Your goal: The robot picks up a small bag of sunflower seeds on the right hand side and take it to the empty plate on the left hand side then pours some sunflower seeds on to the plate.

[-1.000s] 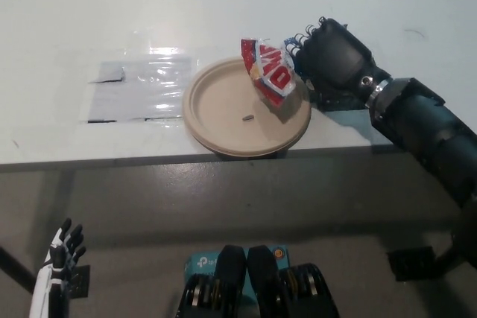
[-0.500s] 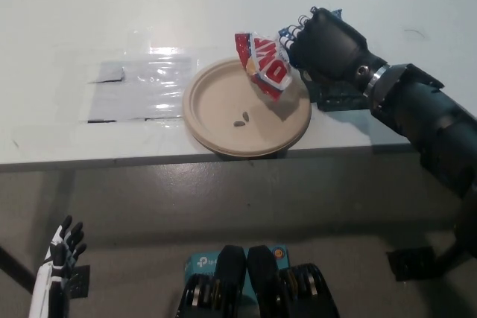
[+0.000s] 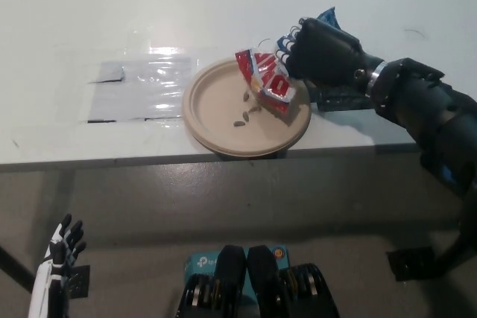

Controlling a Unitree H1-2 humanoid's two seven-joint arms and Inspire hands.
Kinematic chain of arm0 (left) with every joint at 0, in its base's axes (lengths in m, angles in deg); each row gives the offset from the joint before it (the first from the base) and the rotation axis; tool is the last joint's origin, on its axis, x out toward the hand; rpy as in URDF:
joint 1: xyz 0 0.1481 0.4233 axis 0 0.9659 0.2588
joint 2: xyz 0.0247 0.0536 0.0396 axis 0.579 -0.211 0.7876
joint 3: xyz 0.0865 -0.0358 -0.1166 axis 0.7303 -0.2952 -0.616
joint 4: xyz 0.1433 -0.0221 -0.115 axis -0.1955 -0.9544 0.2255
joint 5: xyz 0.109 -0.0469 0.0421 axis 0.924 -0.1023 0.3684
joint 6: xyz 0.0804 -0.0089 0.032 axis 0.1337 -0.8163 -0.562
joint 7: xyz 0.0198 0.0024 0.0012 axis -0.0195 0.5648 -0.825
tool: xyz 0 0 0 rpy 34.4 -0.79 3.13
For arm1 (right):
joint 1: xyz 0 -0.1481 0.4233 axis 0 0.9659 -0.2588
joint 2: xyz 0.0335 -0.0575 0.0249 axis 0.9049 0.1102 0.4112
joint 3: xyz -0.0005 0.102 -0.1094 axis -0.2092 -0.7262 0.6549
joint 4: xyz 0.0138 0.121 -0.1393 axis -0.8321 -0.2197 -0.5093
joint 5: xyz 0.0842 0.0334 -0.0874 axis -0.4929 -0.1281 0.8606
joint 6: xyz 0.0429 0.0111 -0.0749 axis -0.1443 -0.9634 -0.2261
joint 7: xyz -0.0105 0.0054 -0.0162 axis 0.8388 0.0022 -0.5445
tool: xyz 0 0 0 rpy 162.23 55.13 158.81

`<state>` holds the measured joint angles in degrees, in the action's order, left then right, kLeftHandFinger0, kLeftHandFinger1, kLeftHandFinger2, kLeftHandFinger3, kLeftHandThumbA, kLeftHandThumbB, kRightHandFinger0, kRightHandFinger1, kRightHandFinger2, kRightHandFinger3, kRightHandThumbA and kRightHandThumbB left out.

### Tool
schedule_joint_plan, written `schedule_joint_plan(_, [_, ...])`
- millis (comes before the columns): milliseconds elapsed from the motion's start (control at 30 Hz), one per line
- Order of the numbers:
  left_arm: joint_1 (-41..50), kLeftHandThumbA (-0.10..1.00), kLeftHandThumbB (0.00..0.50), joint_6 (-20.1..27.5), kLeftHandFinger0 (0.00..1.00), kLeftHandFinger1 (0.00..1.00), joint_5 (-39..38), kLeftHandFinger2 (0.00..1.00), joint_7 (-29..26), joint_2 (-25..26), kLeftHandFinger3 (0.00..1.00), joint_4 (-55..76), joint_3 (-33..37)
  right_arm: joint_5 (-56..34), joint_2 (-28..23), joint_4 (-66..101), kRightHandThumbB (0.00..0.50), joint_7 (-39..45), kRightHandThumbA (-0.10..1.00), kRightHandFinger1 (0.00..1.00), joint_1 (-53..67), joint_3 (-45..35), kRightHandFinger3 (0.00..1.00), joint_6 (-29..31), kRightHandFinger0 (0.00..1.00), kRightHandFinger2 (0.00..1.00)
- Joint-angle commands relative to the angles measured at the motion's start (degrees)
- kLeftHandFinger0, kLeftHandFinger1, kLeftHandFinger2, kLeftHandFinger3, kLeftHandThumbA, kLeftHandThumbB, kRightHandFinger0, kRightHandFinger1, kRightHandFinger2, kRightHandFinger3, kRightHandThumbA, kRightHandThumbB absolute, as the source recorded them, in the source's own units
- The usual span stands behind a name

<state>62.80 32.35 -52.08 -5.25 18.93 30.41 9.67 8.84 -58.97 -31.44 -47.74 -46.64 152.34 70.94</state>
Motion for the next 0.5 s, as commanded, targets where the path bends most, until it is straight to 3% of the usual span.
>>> schedule_joint_plan(0, [-0.56, 1.00, 0.109, 0.33, 1.00, 1.00, 0.43, 1.00, 0.77, 0.90, 1.00, 2.15, 0.20, 1.30, -1.20, 0.35, 0.292, -1.87, -0.10, 0.00, -5.13, 0.14, 0.01, -1.25, 0.00, 0.32])
schedule_joint_plan(67, [-0.31, 1.00, 0.109, 0.28, 1.00, 1.00, 0.33, 1.00, 0.80, 0.89, 1.00, 2.28, 0.16, 1.02, -1.17, 0.44, 0.282, -2.08, -0.10, 0.00, -4.84, -0.33, 0.01, -1.47, 0.00, 0.32])
schedule_joint_plan(200, [-0.49, 1.00, 0.096, 0.33, 1.00, 1.00, 0.33, 1.00, 0.76, 0.89, 1.00, 2.36, 0.14, -2.18, -1.07, 0.31, 0.317, -2.56, -0.10, 0.00, -3.56, -4.46, 0.09, -1.39, 0.00, 0.29])
schedule_joint_plan(300, [-0.12, 1.00, 0.077, 0.89, 1.00, 1.00, 0.17, 1.00, 0.89, 0.92, 1.00, 2.31, 0.13, -4.57, -0.72, 0.23, 0.279, -1.68, -0.10, 0.00, -1.86, -8.15, 0.09, -1.29, 0.00, 0.33])
schedule_joint_plan(367, [-0.12, 1.00, 0.072, 1.04, 1.00, 1.00, -0.08, 1.00, 0.97, 1.02, 1.00, 2.32, 0.03, -5.77, -0.48, 0.30, 0.267, -1.06, -0.10, 0.00, -1.06, -10.46, 0.09, -0.94, 0.00, 0.26])
schedule_joint_plan(467, [-0.27, 1.00, 0.086, 1.06, 1.00, 1.00, 0.03, 1.00, 0.88, 1.00, 1.00, 2.11, 0.01, -7.86, -0.34, 0.24, 0.241, -0.49, -0.10, 0.00, 0.09, -14.12, 0.13, -0.55, 0.00, 0.27])
